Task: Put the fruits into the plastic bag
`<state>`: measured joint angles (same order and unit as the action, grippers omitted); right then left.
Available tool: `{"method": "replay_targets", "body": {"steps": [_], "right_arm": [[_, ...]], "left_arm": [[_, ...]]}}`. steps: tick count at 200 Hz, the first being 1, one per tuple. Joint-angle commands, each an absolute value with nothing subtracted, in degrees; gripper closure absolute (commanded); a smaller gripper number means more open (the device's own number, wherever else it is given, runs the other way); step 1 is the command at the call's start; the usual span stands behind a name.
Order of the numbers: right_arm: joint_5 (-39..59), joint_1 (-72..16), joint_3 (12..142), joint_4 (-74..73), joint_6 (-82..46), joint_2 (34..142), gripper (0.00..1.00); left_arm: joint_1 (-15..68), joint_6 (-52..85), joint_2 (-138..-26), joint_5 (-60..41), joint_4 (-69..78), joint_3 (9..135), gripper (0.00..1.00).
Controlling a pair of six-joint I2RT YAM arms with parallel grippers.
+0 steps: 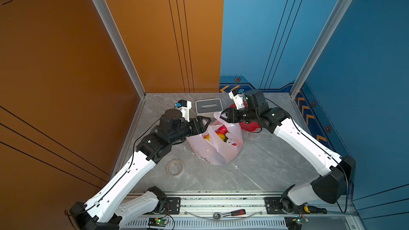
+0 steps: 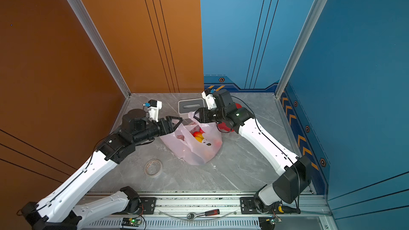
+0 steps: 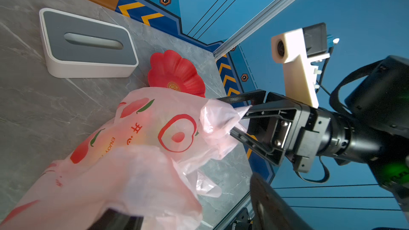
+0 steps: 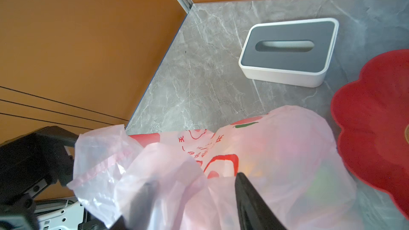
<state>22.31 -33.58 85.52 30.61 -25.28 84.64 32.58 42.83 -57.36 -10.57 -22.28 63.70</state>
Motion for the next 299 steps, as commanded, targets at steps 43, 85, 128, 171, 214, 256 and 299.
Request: {"method": "replay_targets", "body": {"steps": [43,85,128,171,214,256,299], "right_arm": [[17.6,-27.6,88.8,37.7,-22.5,77.4,0.00],[16.9,-19.0,88.6,39.4,-24.0,69.9,0.00],[13.8,-7.4,84.2,40.5,-25.5,61.6,0.00],[-1.5,1.7,67.3,34.1,-19.2,54.0,0.00],[-1.2,1.9,36.2,1.3,-10.5,50.7,0.00],[-2.9,1.3,23.8,-23.0,-6.7,61.6,0.00],[-1.6,1.2,21.9,-35.6,-5.1,71.1,0.00]], "left_arm": [[29.5,37.3,-51.6,-9.6,-34.8,70.1,0.02],[27.5,32.3,-43.9,-4.4,-44.3,72.8,0.02],[26.9,29.6,-37.3,8.2,-47.1,70.0,0.02],[26.3,27.1,-35.3,24.2,-38.8,59.5,0.02],[21.0,18.5,-38.8,25.2,-22.4,46.0,0.02],[7.4,13.3,-42.3,20.3,-6.2,33.7,0.02],[2.5,5.7,-48.5,18.3,17.1,20.0,0.02]]}}
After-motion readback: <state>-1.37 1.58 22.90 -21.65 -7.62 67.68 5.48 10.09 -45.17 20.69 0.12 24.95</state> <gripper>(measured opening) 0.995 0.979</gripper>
